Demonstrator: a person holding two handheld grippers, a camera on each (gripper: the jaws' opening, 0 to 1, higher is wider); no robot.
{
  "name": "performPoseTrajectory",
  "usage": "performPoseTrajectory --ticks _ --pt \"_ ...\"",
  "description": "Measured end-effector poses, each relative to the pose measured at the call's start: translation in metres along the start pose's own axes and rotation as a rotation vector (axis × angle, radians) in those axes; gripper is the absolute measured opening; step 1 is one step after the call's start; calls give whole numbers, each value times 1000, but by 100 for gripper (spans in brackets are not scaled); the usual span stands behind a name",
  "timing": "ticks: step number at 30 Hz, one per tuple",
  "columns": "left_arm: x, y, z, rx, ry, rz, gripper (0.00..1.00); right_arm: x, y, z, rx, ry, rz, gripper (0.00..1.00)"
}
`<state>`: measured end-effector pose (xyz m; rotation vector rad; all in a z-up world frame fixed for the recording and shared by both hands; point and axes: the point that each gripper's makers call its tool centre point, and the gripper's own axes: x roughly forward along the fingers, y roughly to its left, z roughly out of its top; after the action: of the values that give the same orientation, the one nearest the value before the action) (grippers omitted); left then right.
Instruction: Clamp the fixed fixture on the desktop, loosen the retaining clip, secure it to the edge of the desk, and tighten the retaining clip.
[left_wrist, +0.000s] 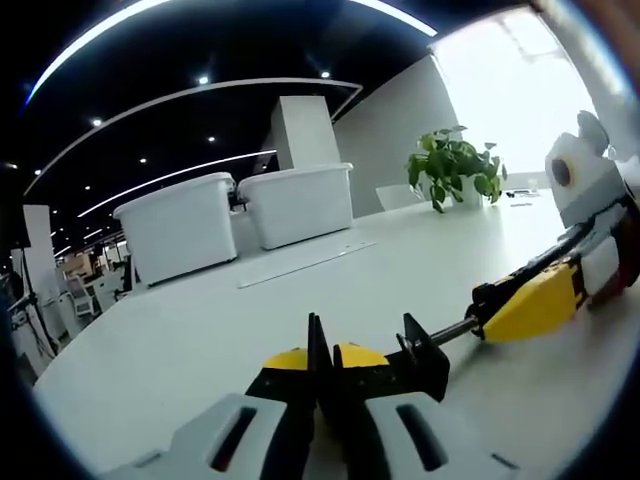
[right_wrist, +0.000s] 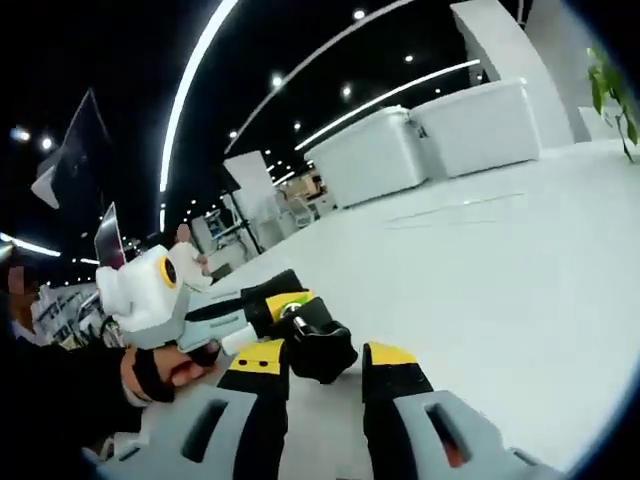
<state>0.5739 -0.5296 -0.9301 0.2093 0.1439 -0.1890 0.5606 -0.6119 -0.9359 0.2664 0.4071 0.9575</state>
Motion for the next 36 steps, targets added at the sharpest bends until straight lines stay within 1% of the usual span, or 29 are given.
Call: performPoseTrajectory --ticks 3,7,9,11,12,13,14,15,17,18,21,22,23,25,27,30,31,34,35,36 --pt "0 0 0 2 0 0 7 3 -1 3 61 -9 1 25" --pt "2 0 0 3 0 1 7 3 -4 6 186 -10 17 25" --pt "2 0 1 2 0 0 7 3 -8 7 247 -4 2 24" --pt "3 -1 1 3 -1 -1 7 4 -9 7 257 -5 -4 24" --pt "3 -1 1 4 0 0 7 3 -7 6 239 -3 -6 23" --pt "4 -1 1 4 0 1 7 2 -5 5 182 8 -12 23" --pt "4 -1 1 2 0 1 7 2 -2 5 103 1 -15 23" --pt "4 0 1 2 0 3 7 2 -1 5 83 1 -18 23" --pt "4 0 1 -9 -2 2 6 1 2 7 -65 -16 -39 22" --pt "4 0 1 -9 -1 1 6 1 3 8 -117 -26 -49 22" --pt "5 -1 1 -5 0 1 7 -2 9 12 -360 -70 -96 21" --pt "5 -1 1 -3 0 1 7 -2 10 13 -440 -73 -113 21" --pt "5 -1 1 -2 1 3 7 -2 12 13 -490 -77 -129 21" --pt "5 0 1 -2 1 5 7 0 14 14 -630 -87 -158 21" --pt "5 0 1 -5 3 9 7 -2 19 12 -781 -93 -184 21" --pt "5 0 1 -5 3 10 7 -2 20 11 -904 -105 -212 21" --pt "5 1 1 -4 4 11 7 -1 21 11 -972 -106 -228 21" --pt "5 1 1 -5 5 13 7 -1 23 11 -1126 -108 -270 22" --pt "5 1 1 -7 5 13 7 -1 26 12 -1167 -119 -276 22" --pt "5 1 1 -8 5 14 7 -1 26 12 -1179 -121 -281 21"
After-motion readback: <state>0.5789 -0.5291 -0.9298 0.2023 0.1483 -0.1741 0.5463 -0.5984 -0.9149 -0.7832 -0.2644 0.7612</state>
